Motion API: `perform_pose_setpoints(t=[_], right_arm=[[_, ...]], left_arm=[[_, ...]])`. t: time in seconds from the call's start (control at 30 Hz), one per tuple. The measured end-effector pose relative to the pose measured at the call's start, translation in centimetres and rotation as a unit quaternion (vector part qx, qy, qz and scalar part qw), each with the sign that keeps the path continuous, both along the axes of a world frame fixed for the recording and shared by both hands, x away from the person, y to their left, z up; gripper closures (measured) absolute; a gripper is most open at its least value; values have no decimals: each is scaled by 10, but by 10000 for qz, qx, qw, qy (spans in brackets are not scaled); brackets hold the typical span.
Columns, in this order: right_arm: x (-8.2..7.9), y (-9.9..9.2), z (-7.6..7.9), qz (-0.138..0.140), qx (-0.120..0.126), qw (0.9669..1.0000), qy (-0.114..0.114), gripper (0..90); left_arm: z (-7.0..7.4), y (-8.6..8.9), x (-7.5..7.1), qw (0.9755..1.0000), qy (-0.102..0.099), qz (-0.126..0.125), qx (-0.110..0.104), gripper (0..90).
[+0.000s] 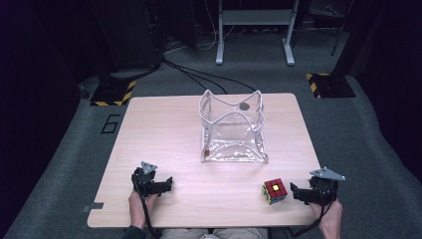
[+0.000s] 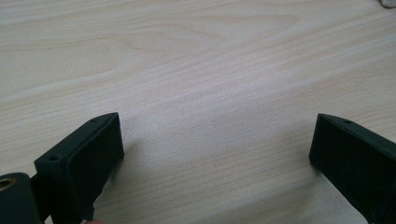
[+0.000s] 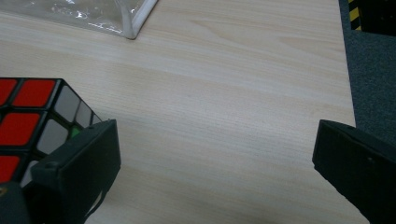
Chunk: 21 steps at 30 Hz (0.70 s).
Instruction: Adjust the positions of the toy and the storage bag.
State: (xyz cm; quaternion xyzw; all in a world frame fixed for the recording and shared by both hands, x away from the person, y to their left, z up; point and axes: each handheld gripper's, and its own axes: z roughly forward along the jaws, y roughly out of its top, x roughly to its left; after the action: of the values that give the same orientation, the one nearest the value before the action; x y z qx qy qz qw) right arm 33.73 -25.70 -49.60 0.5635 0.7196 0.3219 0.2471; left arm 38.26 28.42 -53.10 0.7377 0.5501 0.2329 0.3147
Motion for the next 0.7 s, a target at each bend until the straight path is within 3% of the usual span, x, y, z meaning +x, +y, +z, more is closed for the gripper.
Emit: perform_pose_setpoints(t=[0.7], right_arm=[[-14, 31, 27, 389, -16, 9991, -135, 17]], left_arm=[[0, -1, -1, 10000, -3, 11, 5, 30]])
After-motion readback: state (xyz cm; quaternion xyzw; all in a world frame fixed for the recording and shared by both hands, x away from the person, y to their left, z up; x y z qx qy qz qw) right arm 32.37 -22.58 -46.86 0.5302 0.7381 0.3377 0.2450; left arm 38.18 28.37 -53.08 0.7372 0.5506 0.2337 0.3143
